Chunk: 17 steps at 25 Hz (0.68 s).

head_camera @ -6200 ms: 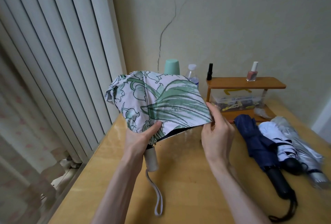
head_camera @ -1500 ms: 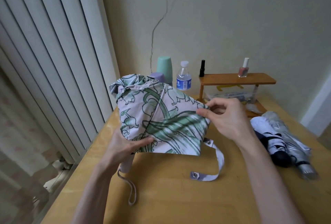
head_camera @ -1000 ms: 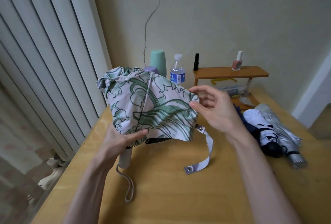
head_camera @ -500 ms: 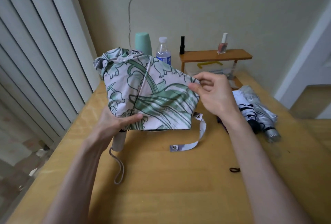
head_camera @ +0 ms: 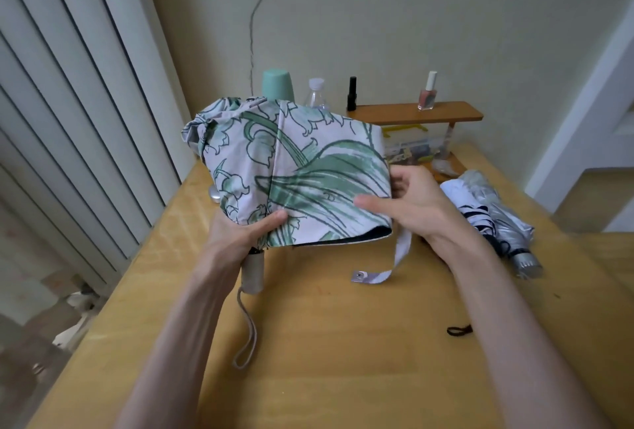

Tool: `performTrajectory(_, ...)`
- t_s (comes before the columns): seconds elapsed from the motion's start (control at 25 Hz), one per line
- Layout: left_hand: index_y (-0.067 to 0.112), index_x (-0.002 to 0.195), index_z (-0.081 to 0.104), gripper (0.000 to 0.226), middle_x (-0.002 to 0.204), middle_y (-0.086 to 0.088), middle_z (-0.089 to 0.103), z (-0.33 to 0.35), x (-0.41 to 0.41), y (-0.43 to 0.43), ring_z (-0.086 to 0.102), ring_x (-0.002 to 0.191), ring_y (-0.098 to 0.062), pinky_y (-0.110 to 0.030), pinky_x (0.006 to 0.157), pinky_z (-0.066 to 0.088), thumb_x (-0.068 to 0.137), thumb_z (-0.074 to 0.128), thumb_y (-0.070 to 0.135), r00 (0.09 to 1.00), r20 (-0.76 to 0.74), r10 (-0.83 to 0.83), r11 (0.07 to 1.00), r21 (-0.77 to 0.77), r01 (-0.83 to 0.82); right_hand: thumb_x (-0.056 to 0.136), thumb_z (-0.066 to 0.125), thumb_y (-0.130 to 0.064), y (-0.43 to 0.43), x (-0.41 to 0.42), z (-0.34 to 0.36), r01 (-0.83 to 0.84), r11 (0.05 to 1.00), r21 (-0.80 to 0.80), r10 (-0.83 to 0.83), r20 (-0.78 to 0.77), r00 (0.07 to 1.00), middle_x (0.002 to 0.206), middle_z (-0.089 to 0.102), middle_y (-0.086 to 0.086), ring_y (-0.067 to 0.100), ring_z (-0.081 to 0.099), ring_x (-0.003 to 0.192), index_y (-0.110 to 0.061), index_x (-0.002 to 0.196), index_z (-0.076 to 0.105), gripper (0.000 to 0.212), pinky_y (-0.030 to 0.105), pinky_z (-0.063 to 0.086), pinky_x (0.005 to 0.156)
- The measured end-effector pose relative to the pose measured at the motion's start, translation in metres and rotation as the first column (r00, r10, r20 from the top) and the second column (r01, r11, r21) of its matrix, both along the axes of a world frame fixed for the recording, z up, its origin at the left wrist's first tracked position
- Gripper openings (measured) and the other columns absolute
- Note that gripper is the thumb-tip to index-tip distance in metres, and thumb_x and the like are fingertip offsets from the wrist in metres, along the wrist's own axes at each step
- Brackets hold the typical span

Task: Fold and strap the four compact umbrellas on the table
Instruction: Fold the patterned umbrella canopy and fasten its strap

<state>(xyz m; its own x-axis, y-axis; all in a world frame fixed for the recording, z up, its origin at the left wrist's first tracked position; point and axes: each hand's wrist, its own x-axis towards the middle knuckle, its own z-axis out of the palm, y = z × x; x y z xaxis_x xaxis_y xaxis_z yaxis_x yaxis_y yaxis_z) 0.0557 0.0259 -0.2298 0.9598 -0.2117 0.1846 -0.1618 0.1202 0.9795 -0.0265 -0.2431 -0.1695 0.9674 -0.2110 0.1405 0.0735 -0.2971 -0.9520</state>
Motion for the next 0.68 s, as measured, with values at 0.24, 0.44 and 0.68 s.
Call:
performTrajectory(0.24,0.016,0.127,0.071,0.067,0.115,-0.001,0.080,0.004,0.007,0.008,0.076,0.110,-0.023,-0.048,0.104,0.057,0.066,0.100,0.023,0.996,0.013,0.086,0.994,-0.069,-0.085,0.084,0.086,-0.011,-0.015,-0.007,0.001,-0.133,0.989,-0.065,0.126,-0.096,0.987,0.095,0.081,0.003,0.018,0.078,0.084,-0.011,0.124,0.072,0.042,0.025,0.060,0.069)
performTrajectory(0.44,0.020,0.130,0.069,0.075,0.119,0.000,0.079,0.009,0.009,0.012,0.075,0.113,-0.023,-0.051,0.105,0.056,0.064,0.103,0.028,0.995,0.020,0.094,0.992,-0.084,-0.092,0.088,0.080,-0.042,0.005,-0.002,0.003,0.014,1.000,0.018,-0.014,0.005,1.000,0.079,0.077,0.002,0.015,0.072,0.070,-0.016,0.103,0.076,0.030,0.026,0.056,0.068)
performTrajectory(0.68,0.013,0.134,0.066,0.074,0.120,-0.006,0.078,0.010,0.012,0.019,0.075,0.112,-0.027,-0.044,0.099,0.057,0.068,0.099,0.018,0.996,0.023,0.088,0.989,-0.122,-0.084,0.080,0.088,-0.034,-0.005,0.000,0.003,-0.135,0.988,-0.069,0.131,-0.054,0.990,0.119,0.077,-0.012,0.009,0.070,0.115,-0.025,0.122,0.074,0.045,0.031,0.052,0.104)
